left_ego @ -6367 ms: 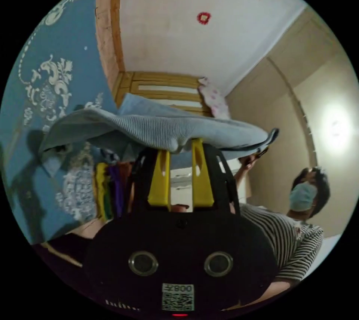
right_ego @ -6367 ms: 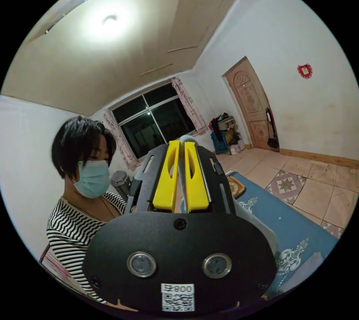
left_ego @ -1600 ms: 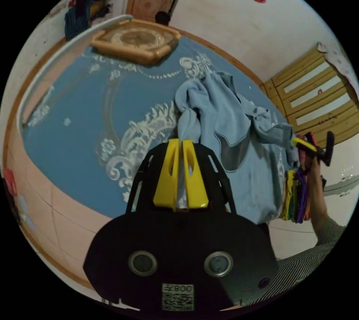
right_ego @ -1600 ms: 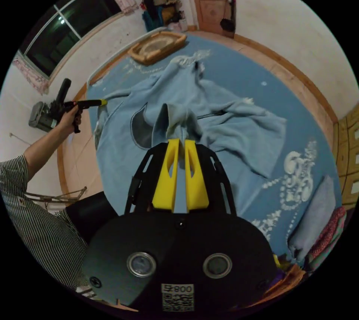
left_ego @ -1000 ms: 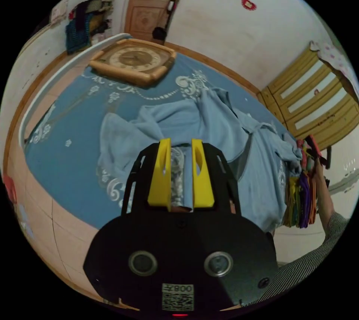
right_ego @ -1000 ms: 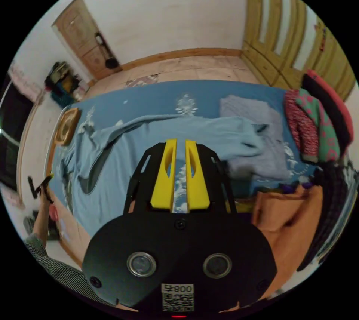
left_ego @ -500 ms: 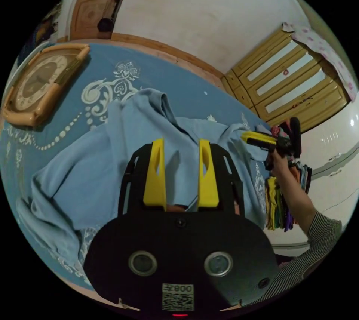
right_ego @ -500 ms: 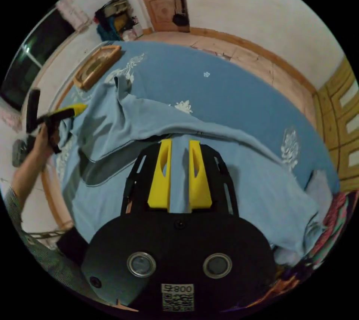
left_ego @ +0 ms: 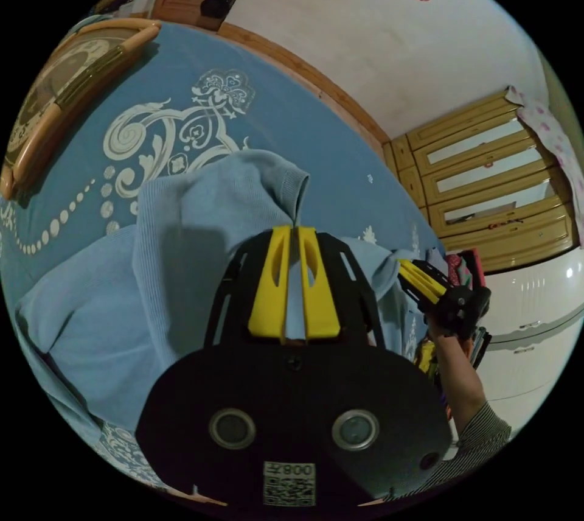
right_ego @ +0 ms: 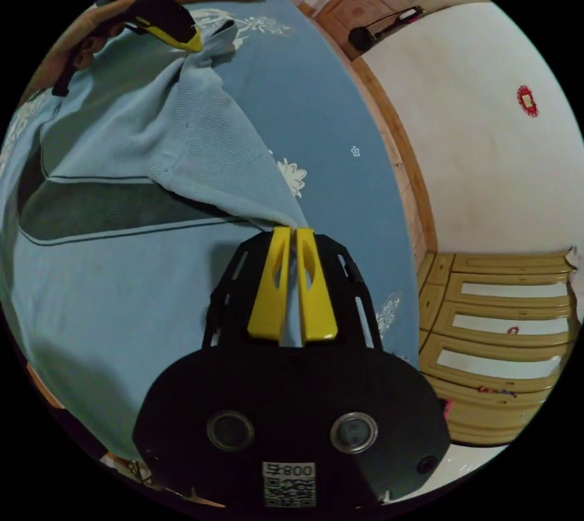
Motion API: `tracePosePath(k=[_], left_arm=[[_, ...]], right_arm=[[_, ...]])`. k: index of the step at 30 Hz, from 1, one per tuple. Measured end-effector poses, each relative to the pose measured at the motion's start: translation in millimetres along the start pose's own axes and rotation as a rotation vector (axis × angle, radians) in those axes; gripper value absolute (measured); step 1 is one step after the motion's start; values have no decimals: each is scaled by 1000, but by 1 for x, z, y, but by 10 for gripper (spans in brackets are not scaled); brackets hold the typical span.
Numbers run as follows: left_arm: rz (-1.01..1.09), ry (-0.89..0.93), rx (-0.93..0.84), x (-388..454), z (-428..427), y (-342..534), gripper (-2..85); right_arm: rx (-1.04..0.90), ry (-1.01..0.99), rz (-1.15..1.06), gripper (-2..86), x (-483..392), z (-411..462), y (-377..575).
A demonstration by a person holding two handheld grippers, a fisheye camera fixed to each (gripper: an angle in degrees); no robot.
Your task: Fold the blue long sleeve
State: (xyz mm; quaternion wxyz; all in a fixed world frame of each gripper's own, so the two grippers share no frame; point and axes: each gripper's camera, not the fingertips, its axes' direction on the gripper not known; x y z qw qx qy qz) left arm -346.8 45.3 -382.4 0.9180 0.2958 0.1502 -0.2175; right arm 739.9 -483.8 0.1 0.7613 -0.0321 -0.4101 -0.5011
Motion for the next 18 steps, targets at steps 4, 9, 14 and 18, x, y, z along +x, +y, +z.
tracePosePath(k=[4,9,14,18], left_arm=[[-18,125,45,-7,-17,-7,15],[-48,308,171,-14,-37,-20,17],[-5,179,151,-14,-42,-16,50],[62,171,131,-27,-52,10,66]], right_arm=[[61,-48,79,12,19,-14,8],[141,-270,383,16,103,-29,27],[-2,-394,663,50,158,4,50],[64,-511,865,66,179,10,88]])
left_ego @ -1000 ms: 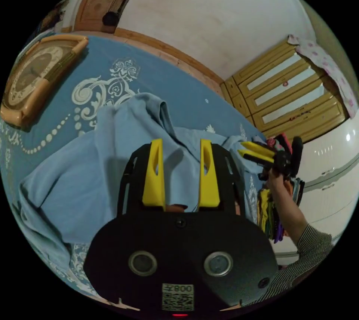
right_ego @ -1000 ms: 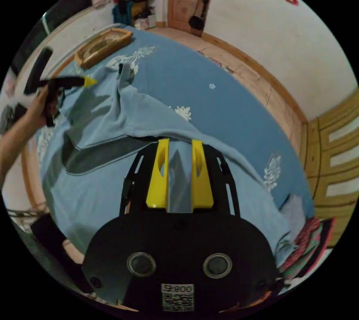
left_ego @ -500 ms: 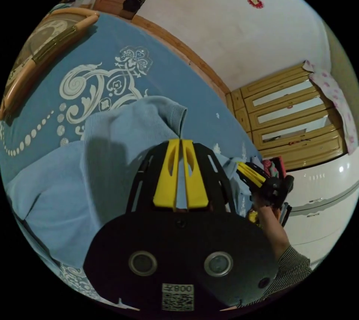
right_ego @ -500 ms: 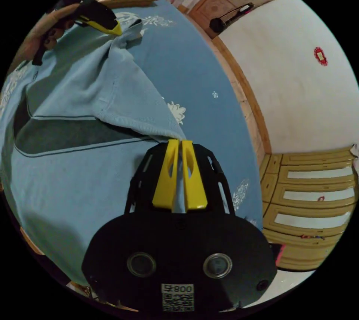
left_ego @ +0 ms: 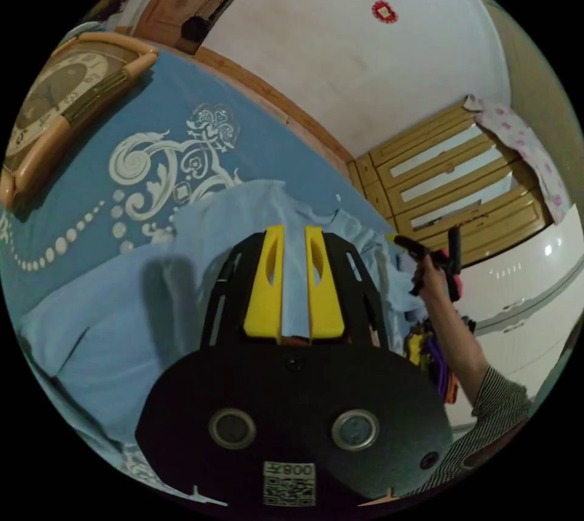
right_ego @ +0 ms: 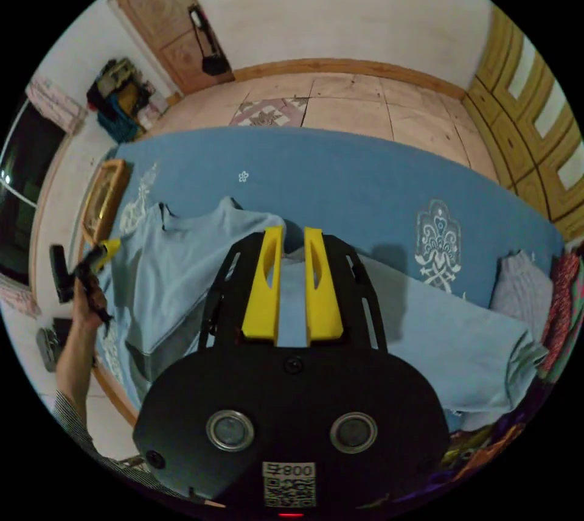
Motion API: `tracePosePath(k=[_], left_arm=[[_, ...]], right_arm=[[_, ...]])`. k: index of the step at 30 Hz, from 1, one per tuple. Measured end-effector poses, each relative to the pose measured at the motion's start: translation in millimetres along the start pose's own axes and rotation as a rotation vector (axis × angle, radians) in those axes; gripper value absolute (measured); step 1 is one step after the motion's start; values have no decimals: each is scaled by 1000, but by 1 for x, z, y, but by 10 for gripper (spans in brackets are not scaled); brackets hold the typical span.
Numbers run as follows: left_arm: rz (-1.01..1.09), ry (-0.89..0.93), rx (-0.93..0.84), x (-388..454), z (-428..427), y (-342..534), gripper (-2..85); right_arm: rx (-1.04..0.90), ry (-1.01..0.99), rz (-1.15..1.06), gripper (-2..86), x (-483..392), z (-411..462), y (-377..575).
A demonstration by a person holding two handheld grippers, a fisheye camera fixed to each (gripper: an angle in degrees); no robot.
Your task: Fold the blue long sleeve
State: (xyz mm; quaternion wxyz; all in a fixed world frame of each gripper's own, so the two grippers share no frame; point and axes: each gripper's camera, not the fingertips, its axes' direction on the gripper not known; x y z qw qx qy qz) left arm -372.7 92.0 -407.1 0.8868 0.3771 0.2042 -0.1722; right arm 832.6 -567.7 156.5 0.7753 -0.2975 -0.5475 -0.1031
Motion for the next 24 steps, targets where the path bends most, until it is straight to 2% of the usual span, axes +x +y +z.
tracePosePath(k=[3,8,13,18,21,24], left_arm=[[63,-108,-43,-10,-24,28,75],[74,-304,-42,-44,-94,86,92],[-18,-484,-167,-81,-108,120,74],[-146,-462,-135,-104,-117,131,24],[-191,-437,-136,-113,-126,135,13],[-214,-435,-17,-116,-159,140,7]], right_arm=[[3,-69,3,71,17,-14,20],[17,-54,-127,83,34,-49,104],[-121,-94,-83,87,60,-66,216],[-214,-38,-3,91,71,-65,278],[-211,-13,45,43,78,-65,294],[-256,-21,32,24,82,-73,296]])
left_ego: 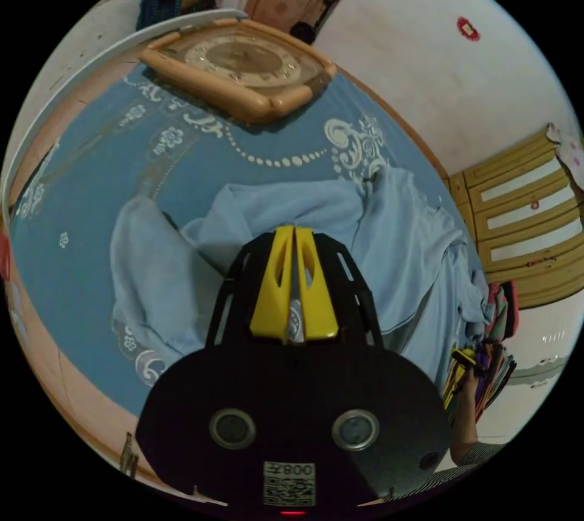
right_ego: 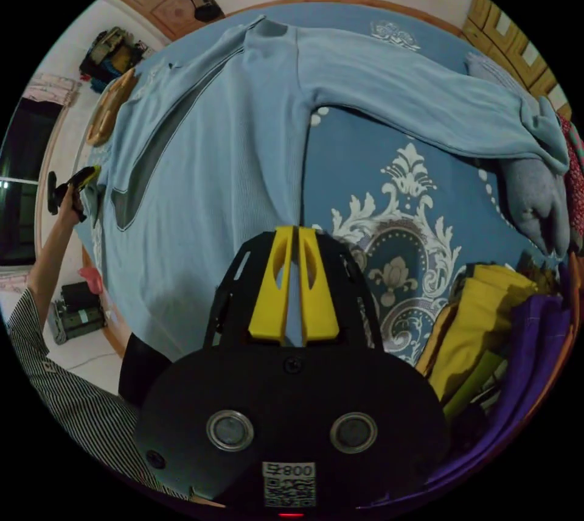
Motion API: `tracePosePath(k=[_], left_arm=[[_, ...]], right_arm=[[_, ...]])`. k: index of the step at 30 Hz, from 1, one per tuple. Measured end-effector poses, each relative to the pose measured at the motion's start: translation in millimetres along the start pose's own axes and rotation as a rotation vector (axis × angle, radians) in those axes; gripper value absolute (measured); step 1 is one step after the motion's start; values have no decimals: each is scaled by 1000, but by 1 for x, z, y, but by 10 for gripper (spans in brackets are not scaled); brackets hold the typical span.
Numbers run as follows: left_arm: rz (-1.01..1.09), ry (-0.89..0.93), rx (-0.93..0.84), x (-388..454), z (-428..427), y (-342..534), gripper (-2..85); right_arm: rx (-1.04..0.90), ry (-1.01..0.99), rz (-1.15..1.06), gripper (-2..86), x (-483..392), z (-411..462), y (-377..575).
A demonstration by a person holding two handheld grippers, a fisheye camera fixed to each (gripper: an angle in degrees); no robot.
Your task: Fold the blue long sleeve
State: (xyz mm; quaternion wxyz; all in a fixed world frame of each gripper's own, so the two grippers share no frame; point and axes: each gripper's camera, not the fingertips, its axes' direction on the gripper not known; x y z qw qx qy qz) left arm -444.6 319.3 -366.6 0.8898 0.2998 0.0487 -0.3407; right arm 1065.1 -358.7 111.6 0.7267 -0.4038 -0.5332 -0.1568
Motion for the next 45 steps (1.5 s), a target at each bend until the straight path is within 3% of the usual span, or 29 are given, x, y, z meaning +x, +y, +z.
tracePosePath(k=[6,13,19,26,33,37,45], left_arm=[[-95,-15,68,-49,-31,18,9],[-102,120,103,-88,-59,71,63],[87,234,-93,-110,-73,191,117],[-91,287,-312,-182,-59,327,145],[-132,432,-381,-200,-19,344,121],[-143,464,-392,-215,-23,351,54],[-90,551,-312,-241,-54,362,34]], right_arm=[[8,-2,73,12,29,-16,21],[53,-94,321,17,86,-44,63],[52,-74,172,43,72,-78,152],[35,-127,168,76,75,-88,241],[-73,18,62,113,56,-75,256],[-43,32,81,130,54,-83,262],[-84,34,174,85,64,-76,279]])
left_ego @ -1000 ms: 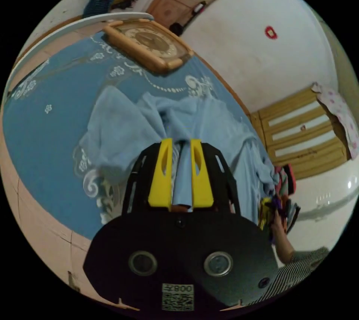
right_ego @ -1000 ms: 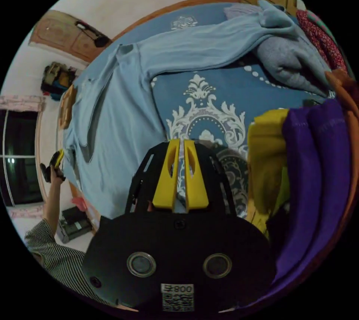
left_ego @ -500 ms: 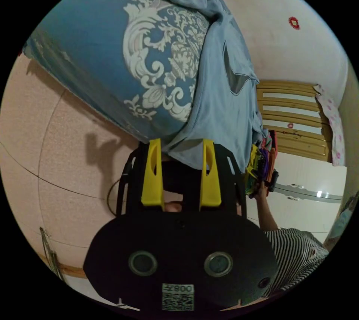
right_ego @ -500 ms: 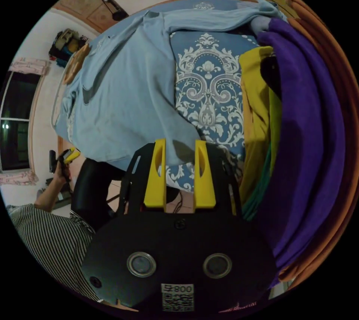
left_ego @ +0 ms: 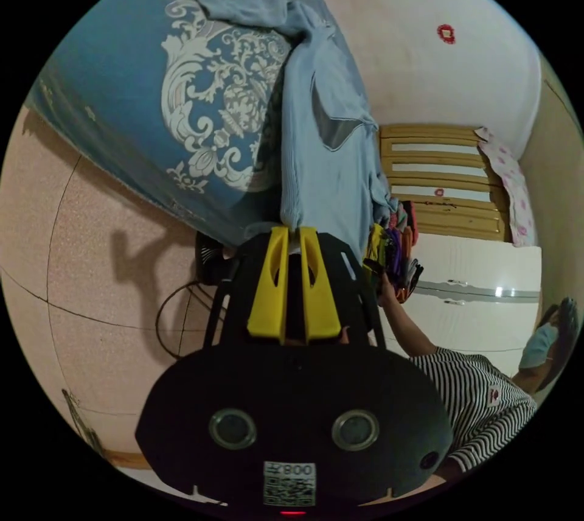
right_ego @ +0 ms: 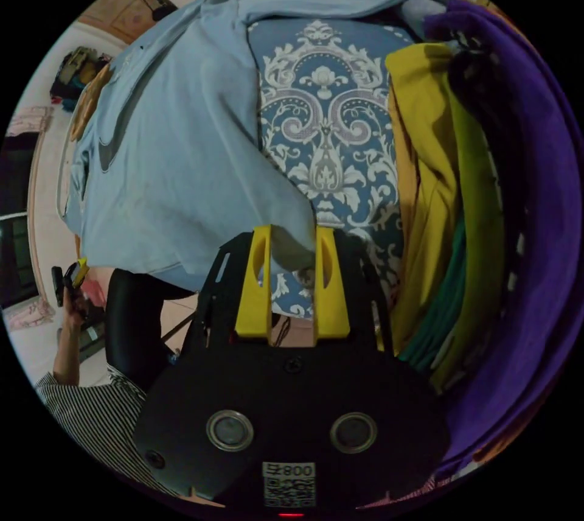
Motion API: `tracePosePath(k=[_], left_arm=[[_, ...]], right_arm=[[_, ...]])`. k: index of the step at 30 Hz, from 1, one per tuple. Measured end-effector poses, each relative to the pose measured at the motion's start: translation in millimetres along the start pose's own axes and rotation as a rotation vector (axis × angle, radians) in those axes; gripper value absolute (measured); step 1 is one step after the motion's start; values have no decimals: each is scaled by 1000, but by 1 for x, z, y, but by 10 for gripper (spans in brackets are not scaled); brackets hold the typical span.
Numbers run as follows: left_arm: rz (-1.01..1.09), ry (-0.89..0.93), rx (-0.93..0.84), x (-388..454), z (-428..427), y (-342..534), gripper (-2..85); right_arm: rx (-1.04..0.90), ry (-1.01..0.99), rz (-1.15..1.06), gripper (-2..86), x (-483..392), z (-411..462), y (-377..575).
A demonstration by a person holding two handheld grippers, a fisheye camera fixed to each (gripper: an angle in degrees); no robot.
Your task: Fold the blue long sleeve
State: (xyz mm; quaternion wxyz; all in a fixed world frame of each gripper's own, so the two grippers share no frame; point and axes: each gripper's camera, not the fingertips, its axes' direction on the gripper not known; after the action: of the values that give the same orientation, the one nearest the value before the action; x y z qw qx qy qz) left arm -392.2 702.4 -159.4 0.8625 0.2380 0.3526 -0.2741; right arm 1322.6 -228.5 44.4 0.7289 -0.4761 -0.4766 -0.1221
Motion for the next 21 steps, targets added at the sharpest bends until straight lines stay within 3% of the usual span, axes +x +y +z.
tracePosePath(k=[5,11,21], left_arm=[[61,66,59,-2,-24,7,32],[106,72,151,-17,-53,20,33],[-115,-28,106,-111,4,29,52]], right_arm=[[-55,-114,-34,38,-2,-9,15],[47,-380,-59,31,-1,-54,59],[-45,-351,50,59,-5,-14,82]])
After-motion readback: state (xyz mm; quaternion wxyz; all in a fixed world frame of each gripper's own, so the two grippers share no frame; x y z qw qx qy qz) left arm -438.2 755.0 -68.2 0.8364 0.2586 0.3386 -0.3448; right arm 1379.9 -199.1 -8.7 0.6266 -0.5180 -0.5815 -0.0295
